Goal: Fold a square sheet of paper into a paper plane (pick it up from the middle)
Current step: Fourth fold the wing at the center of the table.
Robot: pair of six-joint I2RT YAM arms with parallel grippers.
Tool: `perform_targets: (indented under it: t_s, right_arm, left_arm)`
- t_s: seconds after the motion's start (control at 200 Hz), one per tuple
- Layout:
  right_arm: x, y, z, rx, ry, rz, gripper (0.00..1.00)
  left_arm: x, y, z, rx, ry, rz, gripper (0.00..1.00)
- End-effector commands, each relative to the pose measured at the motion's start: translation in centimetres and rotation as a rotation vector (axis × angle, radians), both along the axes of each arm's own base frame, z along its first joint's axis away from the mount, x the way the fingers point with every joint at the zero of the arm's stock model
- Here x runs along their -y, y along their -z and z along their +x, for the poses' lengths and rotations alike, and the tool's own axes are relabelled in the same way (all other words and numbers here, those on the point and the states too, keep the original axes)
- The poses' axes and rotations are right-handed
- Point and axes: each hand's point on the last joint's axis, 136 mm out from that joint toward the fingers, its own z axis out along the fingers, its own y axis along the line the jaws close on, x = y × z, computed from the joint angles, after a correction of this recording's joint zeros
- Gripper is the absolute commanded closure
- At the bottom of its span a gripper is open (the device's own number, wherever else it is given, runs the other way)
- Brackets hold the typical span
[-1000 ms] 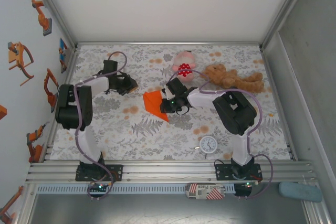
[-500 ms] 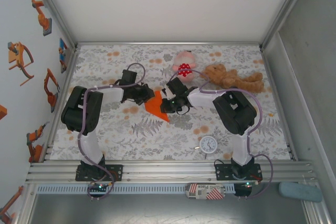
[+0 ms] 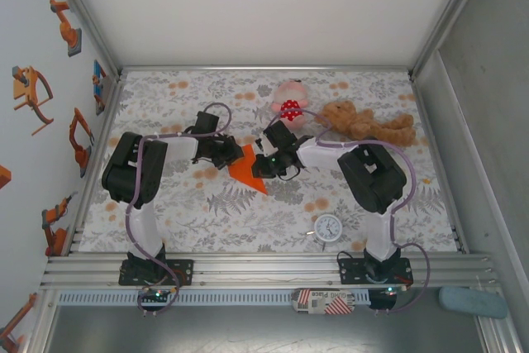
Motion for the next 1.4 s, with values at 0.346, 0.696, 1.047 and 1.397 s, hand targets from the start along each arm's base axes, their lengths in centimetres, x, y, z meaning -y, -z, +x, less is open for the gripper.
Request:
perform_targets:
  t_s: [0.346, 0.696, 1.047, 1.397]
  right_arm:
    - [-1.4, 0.5, 0.8, -0.047, 0.015, 0.025, 0.98]
    - [0.1, 2.4, -1.4, -0.105, -0.03, -0.026, 0.98]
    - [2.4, 2.5, -4.6, -0.136, -0.063, -0.047, 0.99]
    - [5.6, 3.6, -8.0, -0.168, -0.06, -0.089, 0.99]
  left_arm:
    - [-2.3, 3.7, -2.0, -0.099, -0.003, 0.169, 0.91]
    - [-3.6, 5.1, -2.6, -0.168, -0.019, 0.266, 0.92]
    - [-4.6, 6.0, -3.0, -0.207, -0.03, 0.327, 0.92]
    - [-4.6, 5.9, -3.1, -0.207, -0.023, 0.327, 0.92]
